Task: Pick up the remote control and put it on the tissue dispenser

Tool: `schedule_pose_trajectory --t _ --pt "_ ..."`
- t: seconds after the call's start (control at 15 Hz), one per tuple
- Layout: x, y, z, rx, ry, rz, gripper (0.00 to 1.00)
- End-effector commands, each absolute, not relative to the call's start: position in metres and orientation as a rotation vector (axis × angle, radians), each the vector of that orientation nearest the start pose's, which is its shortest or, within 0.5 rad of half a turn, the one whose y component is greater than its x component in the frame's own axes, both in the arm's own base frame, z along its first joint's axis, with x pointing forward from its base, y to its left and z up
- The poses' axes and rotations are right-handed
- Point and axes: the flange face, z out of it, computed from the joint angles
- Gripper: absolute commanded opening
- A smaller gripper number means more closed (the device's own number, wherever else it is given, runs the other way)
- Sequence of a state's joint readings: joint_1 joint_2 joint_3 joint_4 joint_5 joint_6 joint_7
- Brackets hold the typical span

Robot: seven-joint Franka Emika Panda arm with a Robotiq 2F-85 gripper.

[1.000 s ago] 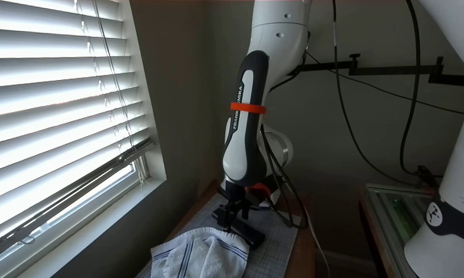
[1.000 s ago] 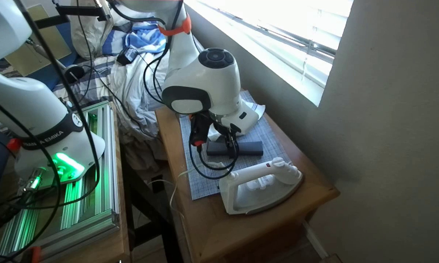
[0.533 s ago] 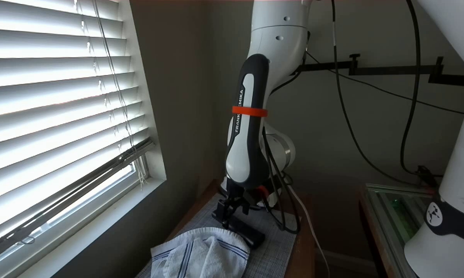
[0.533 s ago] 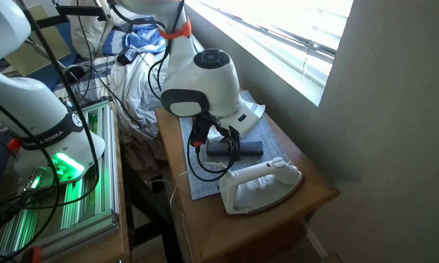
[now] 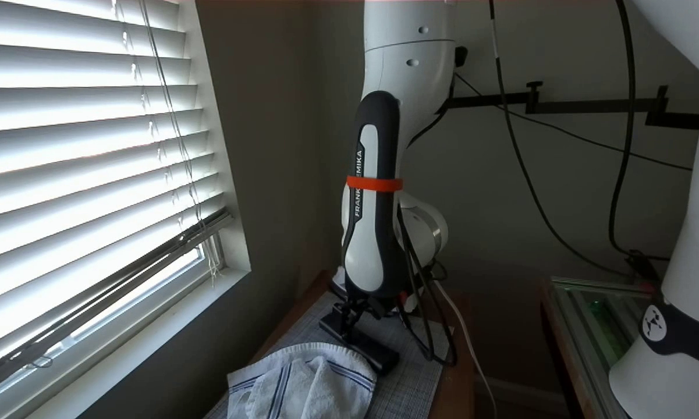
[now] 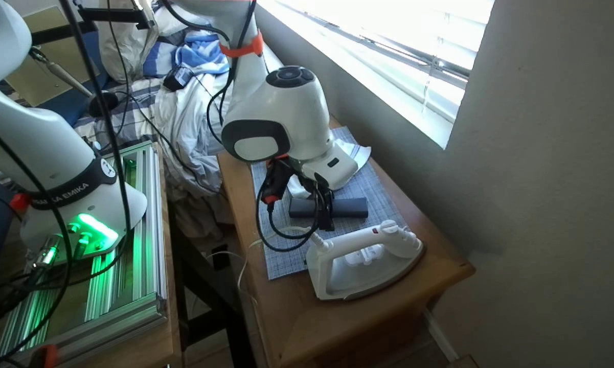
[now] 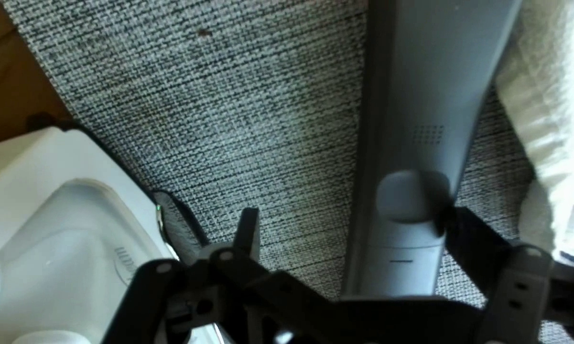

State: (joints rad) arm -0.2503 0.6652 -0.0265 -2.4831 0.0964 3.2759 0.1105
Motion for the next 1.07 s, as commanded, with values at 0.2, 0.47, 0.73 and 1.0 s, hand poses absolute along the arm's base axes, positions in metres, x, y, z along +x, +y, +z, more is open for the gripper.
schedule_pose_trajectory --t 0.2,0.47,0.73,1.0 --pt "0.419 -0.113 0.056 -3.11 0.745 -0.182 0.92" --pt "0.417 -0.112 0.053 -3.1 0.742 -0.16 0.53" --pt "0.418 -0.112 0.053 -3.096 0.731 -0.168 0.29" --pt "0.416 -0.109 0.061 -3.091 0.693 -0.196 0.29"
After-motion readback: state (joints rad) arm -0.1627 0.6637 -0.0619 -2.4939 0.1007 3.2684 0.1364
